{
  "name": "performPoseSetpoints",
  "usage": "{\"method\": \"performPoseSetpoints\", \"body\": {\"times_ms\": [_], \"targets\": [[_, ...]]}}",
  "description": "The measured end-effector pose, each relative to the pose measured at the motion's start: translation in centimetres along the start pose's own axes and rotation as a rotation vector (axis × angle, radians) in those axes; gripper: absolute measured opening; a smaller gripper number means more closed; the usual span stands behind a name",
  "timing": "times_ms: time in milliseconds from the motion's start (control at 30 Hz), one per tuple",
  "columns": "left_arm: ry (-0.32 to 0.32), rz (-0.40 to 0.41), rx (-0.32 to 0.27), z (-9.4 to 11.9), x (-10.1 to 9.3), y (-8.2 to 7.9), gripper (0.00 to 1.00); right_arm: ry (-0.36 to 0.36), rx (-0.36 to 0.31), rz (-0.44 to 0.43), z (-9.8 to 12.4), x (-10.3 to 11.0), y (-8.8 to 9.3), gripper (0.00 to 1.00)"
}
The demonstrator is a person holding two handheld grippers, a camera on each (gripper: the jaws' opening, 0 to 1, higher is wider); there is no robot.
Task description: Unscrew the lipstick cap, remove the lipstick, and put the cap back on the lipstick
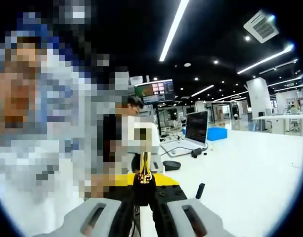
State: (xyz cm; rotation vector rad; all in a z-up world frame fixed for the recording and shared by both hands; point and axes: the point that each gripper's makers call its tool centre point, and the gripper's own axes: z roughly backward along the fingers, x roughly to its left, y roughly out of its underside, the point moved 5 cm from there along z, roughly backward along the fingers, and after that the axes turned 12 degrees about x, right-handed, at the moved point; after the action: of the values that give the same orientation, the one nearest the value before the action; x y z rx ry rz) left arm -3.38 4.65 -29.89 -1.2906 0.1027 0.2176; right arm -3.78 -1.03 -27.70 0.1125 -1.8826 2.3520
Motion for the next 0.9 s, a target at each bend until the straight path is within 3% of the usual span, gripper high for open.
{"method": "performPoseSetpoints", "body": {"times_ms": [233,533,767,900], "targets": [[-0.003,-0.023,0.008,-0.1,0.0,0.1,0.13,0.003,0.001,0.019,0.1,0.0,0.0,0.11],[0.012,-0.035,0.025,-0.3,-0.3,0.4,0.13,-0.019,-0.072,-0.011,0.6,0.2,-1.0,0.17],[0.012,-0.036,0.056,-0.6,-0.3,0.8,0.13,-0.031,-0.097,-0.018,0.9,0.4,-1.4,0.16],[0.008,-0.042,0.063,-0.6,-0.3,0.9,0.13,-0.03,-0.094,-0.019,0.9,0.3,-1.4,0.11]]}}
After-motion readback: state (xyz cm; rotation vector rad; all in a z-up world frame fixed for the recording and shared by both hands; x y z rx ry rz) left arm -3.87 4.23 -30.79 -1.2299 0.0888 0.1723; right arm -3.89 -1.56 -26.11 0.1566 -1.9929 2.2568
